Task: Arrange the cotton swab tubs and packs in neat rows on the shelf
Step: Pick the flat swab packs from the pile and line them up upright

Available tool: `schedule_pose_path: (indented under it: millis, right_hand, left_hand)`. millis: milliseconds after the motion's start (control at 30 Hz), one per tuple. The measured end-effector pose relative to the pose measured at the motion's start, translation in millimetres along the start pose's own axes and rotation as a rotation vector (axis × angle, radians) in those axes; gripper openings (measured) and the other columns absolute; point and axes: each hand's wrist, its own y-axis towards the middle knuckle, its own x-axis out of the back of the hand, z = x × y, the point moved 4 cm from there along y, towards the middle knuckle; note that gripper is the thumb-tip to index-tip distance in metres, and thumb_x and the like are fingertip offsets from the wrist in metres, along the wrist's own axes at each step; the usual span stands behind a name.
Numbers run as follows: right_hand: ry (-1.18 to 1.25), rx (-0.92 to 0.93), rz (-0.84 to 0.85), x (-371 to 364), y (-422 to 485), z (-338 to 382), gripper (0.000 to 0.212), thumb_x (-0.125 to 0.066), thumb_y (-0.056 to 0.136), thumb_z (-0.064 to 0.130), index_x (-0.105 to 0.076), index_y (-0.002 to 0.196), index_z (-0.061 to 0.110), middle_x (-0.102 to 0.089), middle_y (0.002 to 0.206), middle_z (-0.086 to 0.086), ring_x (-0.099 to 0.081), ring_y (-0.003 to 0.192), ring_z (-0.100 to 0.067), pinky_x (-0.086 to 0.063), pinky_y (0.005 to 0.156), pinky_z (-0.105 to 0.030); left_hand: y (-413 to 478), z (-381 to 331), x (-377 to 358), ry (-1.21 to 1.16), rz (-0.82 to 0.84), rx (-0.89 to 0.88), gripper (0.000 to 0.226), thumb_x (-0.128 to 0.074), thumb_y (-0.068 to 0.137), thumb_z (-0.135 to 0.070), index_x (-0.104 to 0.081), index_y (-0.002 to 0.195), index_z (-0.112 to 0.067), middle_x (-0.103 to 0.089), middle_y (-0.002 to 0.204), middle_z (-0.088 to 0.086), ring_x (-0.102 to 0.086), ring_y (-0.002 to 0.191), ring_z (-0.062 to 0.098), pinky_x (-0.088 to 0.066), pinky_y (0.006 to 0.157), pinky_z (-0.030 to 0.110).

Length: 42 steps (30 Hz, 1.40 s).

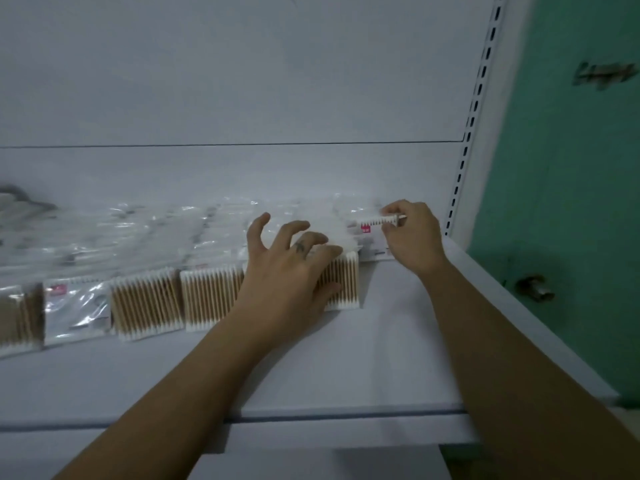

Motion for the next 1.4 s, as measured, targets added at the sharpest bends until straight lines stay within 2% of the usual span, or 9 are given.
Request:
schedule_pose_path:
  millis: [167,300,467,533,633,767,1000,1233,1400]
  right_hand:
    - [-0.023,0.025,0.041,-6.3,-6.2,1.1,0.023,-0.065,0.091,0.012,-0.067,0.113,0.017,-0.050,0.126,-0.012,-0.054,0.111,-0.024,-0.034,0.086,-0.017]
    - [-0.008,0.033,0.055,-8.1,-8.6,-0.1,0.020,-0.070,0.087,0.016,-0.070,0.107,0.017,-0.055,0.125,-0.011,-0.056,0.107,-0.021,-0.036,0.084,-0.018]
    - [-0.001,-0.002,0.057,-14.7,-19.5,3.6,0.026,-0.067,0.091,0.020,-0.068,0.117,0.020,-0.050,0.128,-0.010,-0.054,0.111,-0.020,-0.035,0.087,-0.019]
    - [-0.048,0.020,0.085,-11.5,-18.7,7.0,0.038,-0.068,0.090,0.024,-0.062,0.128,0.023,-0.047,0.134,-0.011,-0.048,0.123,-0.025,-0.034,0.098,-0.024]
    - [-0.104,0.065,0.083,5.4,-16.1,21.7,0.065,-0.066,0.091,0.028,-0.036,0.148,0.031,-0.029,0.152,-0.011,-0.029,0.139,-0.028,-0.026,0.115,-0.042]
    - [-0.114,0.238,0.038,28.2,-20.5,69.0,0.063,-0.064,0.091,0.027,-0.035,0.148,0.030,-0.026,0.155,-0.006,-0.024,0.143,-0.024,-0.019,0.119,-0.042]
    - [-0.265,0.502,0.340,-1.4,-28.5,158.9,0.065,-0.065,0.090,0.040,-0.037,0.147,0.030,-0.027,0.157,-0.001,-0.024,0.144,-0.020,-0.018,0.118,-0.042]
    - [-0.323,0.669,0.560,-86.2,-53.8,252.1,0.069,-0.064,0.089,0.047,-0.033,0.148,0.032,-0.025,0.157,0.000,-0.024,0.143,-0.021,-0.020,0.117,-0.042]
    - [-0.286,0.759,0.670,-154.7,-69.0,323.7,0.064,-0.063,0.090,0.045,-0.035,0.146,0.031,-0.032,0.152,-0.001,-0.036,0.137,-0.021,-0.030,0.113,-0.042]
  left_hand:
    - [4.1,-6.7,-8.9,0.010,0.037,0.027,0.040,-0.080,0.071,-0.035,-0.070,0.108,-0.022,-0.069,0.109,0.002,-0.058,0.115,0.031,-0.024,0.104,0.063]
    - [0.6,-6.8,-11.9,-0.012,0.059,0.043,0.042,-0.079,0.071,-0.036,-0.069,0.109,-0.022,-0.069,0.109,0.003,-0.059,0.112,0.030,-0.026,0.103,0.063]
    - [-0.6,-5.5,-12.2,-0.003,0.066,0.063,0.035,-0.066,0.078,-0.042,-0.070,0.108,-0.026,-0.069,0.109,0.000,-0.058,0.113,0.027,-0.020,0.107,0.058]
    - [2.0,-4.8,-9.3,-0.012,0.035,0.083,0.034,-0.059,0.080,-0.044,-0.071,0.107,-0.027,-0.070,0.108,-0.002,-0.059,0.115,0.025,-0.018,0.108,0.055]
    - [4.9,-3.5,-5.7,-0.029,-0.002,0.097,0.036,-0.056,0.083,-0.044,-0.071,0.110,-0.027,-0.070,0.113,-0.001,-0.057,0.119,0.025,-0.018,0.108,0.055]
    - [8.5,5.7,6.0,-0.034,0.036,0.150,0.036,-0.051,0.086,-0.046,-0.070,0.111,-0.027,-0.069,0.116,-0.001,-0.056,0.120,0.024,-0.018,0.108,0.053]
    - [-5.4,78.5,43.1,0.034,0.138,0.358,0.042,-0.048,0.094,-0.051,-0.054,0.131,-0.033,-0.054,0.138,-0.006,-0.042,0.131,0.017,-0.015,0.112,0.046]
    - [-62.9,180.3,85.9,0.147,0.246,0.607,0.048,-0.049,0.092,-0.055,-0.051,0.134,-0.032,-0.056,0.135,-0.004,-0.047,0.126,0.021,-0.025,0.107,0.045]
    - [-111.4,254.7,117.0,0.193,0.266,0.733,0.048,-0.050,0.091,-0.057,-0.051,0.132,-0.032,-0.056,0.135,-0.005,-0.047,0.127,0.020,-0.025,0.109,0.046]
